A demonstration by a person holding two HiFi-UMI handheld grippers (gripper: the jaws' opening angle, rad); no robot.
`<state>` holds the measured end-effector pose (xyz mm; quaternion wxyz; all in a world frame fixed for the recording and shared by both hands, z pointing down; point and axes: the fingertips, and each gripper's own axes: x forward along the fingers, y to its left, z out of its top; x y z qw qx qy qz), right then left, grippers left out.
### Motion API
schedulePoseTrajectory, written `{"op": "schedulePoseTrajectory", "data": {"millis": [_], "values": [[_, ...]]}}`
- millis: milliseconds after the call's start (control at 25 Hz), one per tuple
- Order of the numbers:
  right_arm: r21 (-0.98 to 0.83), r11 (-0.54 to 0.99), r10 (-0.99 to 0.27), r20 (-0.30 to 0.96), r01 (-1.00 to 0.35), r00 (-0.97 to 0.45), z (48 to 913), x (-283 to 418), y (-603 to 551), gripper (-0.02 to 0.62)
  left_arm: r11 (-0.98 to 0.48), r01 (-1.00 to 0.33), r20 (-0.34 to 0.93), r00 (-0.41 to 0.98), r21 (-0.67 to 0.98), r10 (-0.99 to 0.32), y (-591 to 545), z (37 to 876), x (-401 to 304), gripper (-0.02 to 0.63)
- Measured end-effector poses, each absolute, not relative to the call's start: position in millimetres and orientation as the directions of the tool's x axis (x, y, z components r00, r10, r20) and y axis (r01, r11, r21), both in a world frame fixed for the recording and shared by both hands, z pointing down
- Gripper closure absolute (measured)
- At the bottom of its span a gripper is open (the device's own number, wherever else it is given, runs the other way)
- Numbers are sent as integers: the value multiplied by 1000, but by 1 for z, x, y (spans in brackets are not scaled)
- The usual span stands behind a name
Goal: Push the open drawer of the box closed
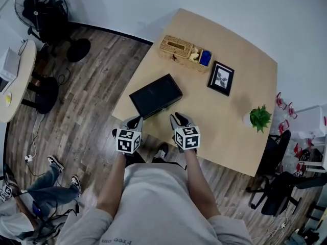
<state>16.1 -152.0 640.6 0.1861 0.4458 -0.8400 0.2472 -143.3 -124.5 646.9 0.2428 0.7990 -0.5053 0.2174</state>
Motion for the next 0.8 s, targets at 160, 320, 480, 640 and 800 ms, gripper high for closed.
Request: {"op": "schedulePoseTrajectory", "data": {"millis": [160,320,480,640,800], "values": [[-240,500,-654,526,-832,-544,639,15,-152,511,-375,-912,575,400,168,-714,-119,641,-133,554],[-240,499,-658,519,-832,-545,636,15,-153,523,-374,-914,565,394,158,-724,-124,636,-133,554],[-241,494,-669,508,-835,-542,633,18,-155,550,-367,-917,571,389,159,-724,-123,638,-132,554],[-280,488,-680,472,-827,-561,629,18,-161,594,-357,-920,571,383,164,-726,-124,640,-132,554],[-289,494,-674,469,-820,-571,629,16,-162,594,-352,-922,570,377,159,-730,-126,639,-133,554]]}}
